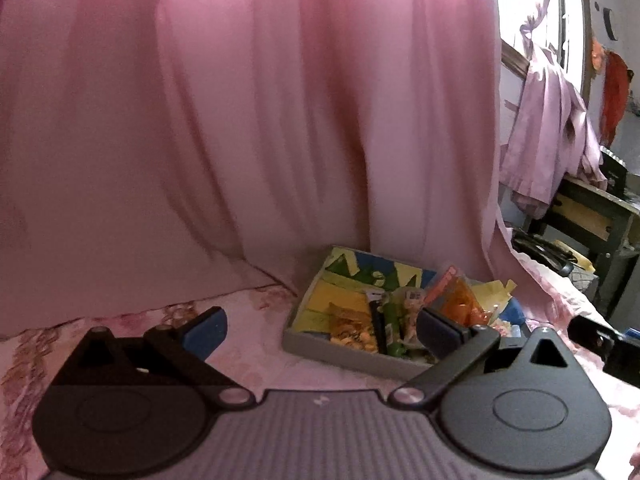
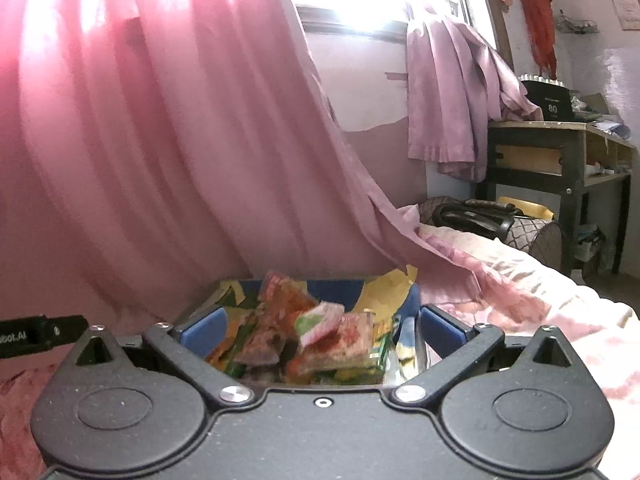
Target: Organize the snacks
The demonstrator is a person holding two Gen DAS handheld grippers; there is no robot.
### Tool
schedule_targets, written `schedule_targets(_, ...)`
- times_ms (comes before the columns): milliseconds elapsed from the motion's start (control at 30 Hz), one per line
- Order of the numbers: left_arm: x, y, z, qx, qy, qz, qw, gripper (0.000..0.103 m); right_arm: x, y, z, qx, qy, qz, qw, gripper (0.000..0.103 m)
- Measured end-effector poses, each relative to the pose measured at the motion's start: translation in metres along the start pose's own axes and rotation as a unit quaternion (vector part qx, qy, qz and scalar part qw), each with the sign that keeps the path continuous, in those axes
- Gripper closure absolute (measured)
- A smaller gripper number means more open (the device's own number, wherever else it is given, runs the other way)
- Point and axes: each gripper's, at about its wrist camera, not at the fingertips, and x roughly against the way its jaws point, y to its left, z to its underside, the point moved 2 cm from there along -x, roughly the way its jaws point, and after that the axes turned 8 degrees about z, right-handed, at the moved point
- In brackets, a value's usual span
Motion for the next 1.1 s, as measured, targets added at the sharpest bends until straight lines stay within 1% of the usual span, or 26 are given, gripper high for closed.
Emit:
schedule_targets(167,0.017,-0.005,0.012,-0.006,0.012,-0.004,0.9999,0.000,0.027,-0.002,0.011,0.014,0.003,-0.007,1.000,0.001)
schedule_targets(333,0.035,-0.009,0.027,-0.012,0.025,-0.008,0.9996,0.000,0.045,-0.004,0.020,0.020,0.011,-0.008,1.000,0.001)
schedule_targets(633,0.056,-0.010,0.039,-0.020,0.031,-0.015,0.9992,0.000,0.057,-0.009,0.025,0.012,0.019,-0.007,1.000,0.001)
schedule_targets(1100,0.064,-0.014,0.045,-0.035,0.036,-0.014,0.9987,0.000,0.064,-0.010,0.033,0.014,0.031,-0.006,0.999,0.001)
